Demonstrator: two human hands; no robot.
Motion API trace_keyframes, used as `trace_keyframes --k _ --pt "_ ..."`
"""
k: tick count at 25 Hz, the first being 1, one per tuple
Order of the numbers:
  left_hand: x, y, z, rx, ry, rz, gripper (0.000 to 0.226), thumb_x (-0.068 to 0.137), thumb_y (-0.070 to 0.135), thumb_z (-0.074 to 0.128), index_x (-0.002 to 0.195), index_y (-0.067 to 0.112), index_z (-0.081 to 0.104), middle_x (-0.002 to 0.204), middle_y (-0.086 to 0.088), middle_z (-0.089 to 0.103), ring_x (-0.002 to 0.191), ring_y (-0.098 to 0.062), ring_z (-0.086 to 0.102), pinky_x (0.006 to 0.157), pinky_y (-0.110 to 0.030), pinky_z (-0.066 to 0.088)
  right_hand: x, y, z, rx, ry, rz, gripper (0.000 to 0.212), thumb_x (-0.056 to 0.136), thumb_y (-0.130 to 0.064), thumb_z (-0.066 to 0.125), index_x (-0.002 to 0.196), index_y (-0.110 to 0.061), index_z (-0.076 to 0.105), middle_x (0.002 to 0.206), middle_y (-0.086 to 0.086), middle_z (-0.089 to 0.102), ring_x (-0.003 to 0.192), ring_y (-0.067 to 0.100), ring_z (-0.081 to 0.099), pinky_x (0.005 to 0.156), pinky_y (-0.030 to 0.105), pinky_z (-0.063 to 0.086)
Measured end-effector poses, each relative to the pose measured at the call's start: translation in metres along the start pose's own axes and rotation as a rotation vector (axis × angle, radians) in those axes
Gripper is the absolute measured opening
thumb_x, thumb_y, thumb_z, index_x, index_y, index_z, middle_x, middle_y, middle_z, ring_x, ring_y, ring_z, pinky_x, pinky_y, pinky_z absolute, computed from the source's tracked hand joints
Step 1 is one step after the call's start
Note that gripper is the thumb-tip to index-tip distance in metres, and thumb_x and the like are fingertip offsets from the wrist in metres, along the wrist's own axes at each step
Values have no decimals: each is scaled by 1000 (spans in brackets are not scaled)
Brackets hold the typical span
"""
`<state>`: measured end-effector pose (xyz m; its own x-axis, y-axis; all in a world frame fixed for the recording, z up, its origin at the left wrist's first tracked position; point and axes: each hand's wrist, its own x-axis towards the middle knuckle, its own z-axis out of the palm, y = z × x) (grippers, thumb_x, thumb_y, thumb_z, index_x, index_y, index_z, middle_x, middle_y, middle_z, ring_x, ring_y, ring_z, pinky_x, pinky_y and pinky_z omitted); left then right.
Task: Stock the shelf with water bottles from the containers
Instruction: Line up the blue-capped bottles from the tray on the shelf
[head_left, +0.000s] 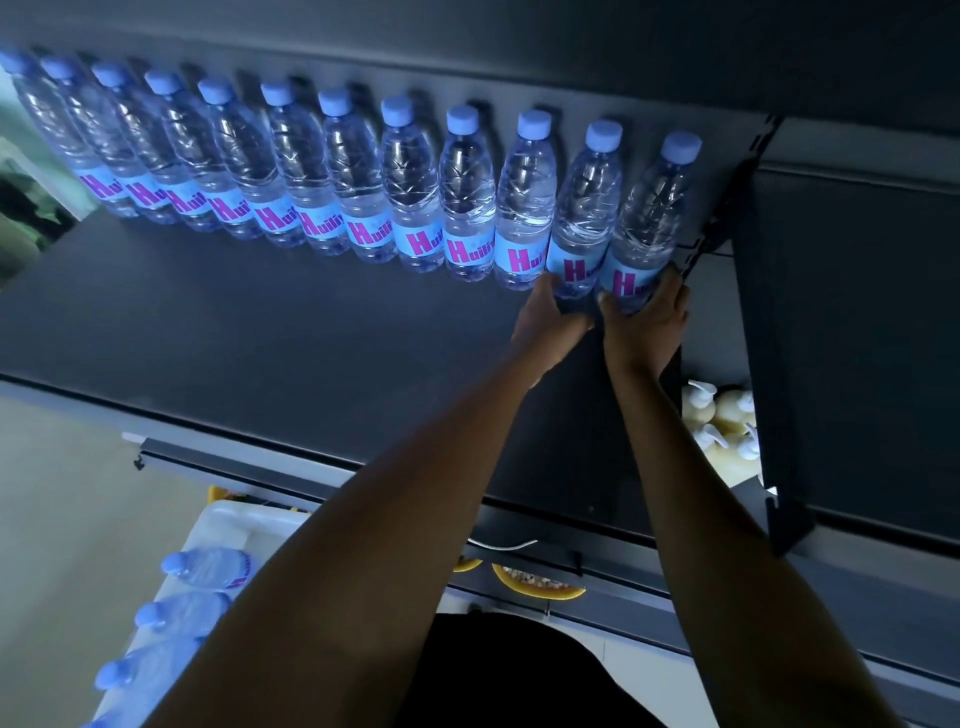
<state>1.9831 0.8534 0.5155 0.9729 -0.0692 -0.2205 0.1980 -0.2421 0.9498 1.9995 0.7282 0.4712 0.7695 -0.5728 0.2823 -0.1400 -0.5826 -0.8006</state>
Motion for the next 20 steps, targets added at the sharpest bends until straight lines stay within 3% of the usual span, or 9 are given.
trace_keyframes --k 4,7,11,14,17,20 --pt "-5 -2 -1 -33 -35 24 65 84 1 70 141 15 42 123 5 51 102 -7 50 82 -26 44 4 -2 5 -78 -14 27 88 79 -42 76 153 -13 39 147 13 50 127 39 52 102 50 45" --pt "-20 -7 -10 -88 -36 36 67 86 2 68 145 17 40 124 8 49 99 4 48 81 -23 43 2 -1 7 -89 -17 17 88 78 -37 76 153 -12 38 148 13 49 129 37 51 104 48 42" --pt "-47 -30 -30 -189 35 18 71 89 16 70 151 27 38 147 -2 47 129 -12 50 86 -27 49 -4 -8 3 -112 53 101 84 74 -40 74 143 -2 46 138 18 53 128 36 51 101 38 35" --pt "-80 -47 -65 -269 144 12 69 86 30 72 148 29 42 128 -9 63 106 -10 62 81 -25 49 -42 -25 -5 -69 12 128 78 72 -39 68 137 1 49 137 18 53 129 36 48 101 37 32" --pt "-125 -66 -108 -296 229 30 58 93 22 70 146 25 46 104 -7 71 74 0 62 74 -20 50 -109 -42 0 71 -73 -35 64 70 -35 65 123 1 59 126 17 61 119 37 55 103 40 35" --pt "-171 -87 -145 -266 341 89 48 96 14 67 141 19 50 128 -9 62 72 5 61 68 -17 52 -180 -63 7 201 -133 -208 49 74 -17 64 120 -2 61 121 14 61 114 32 56 106 46 44"
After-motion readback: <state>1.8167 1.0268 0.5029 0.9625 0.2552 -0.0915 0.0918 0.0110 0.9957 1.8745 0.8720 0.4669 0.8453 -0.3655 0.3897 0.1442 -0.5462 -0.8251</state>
